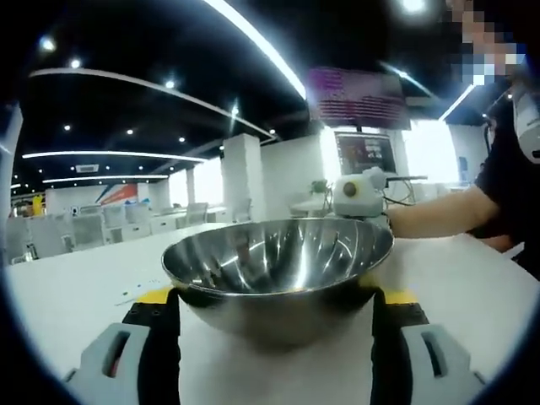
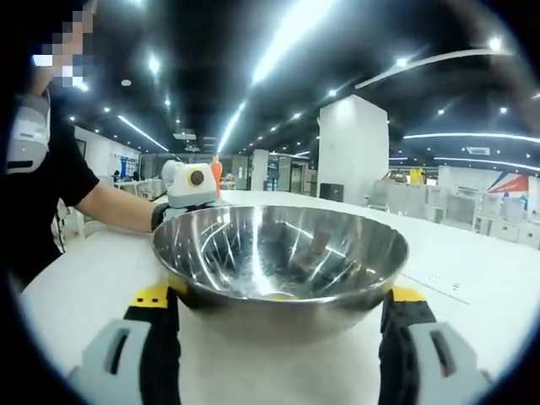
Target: Pick up the QQ candy scattered on the table and place it into the stainless steel bowl on the table
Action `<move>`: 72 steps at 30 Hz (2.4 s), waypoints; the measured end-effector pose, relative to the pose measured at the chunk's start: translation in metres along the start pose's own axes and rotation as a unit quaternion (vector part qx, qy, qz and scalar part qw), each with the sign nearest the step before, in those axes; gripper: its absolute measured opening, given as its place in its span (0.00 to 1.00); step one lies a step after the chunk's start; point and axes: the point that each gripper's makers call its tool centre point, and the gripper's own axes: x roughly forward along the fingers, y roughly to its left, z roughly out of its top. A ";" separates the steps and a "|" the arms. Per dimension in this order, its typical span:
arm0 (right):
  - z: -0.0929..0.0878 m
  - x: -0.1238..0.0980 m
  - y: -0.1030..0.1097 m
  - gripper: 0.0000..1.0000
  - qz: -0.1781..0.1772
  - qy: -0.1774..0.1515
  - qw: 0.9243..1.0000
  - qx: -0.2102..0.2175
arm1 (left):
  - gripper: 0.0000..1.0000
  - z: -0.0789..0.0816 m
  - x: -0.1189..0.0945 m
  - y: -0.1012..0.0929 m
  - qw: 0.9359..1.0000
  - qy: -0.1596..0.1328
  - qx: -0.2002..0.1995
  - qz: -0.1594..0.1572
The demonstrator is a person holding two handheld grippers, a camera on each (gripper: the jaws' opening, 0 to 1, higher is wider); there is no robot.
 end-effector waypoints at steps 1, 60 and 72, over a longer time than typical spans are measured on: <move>-0.002 0.000 -0.001 0.94 -0.003 0.006 1.000 -0.004 | 0.91 -0.002 0.000 0.001 1.000 0.004 0.001 0.003; 0.000 -0.100 0.158 0.89 -0.178 0.025 0.980 0.079 | 0.91 0.013 -0.164 -0.132 0.977 0.084 -0.032 0.192; -0.002 -0.113 0.169 0.89 -0.219 0.015 0.968 0.118 | 0.89 -0.001 -0.172 -0.161 0.978 0.101 -0.059 0.175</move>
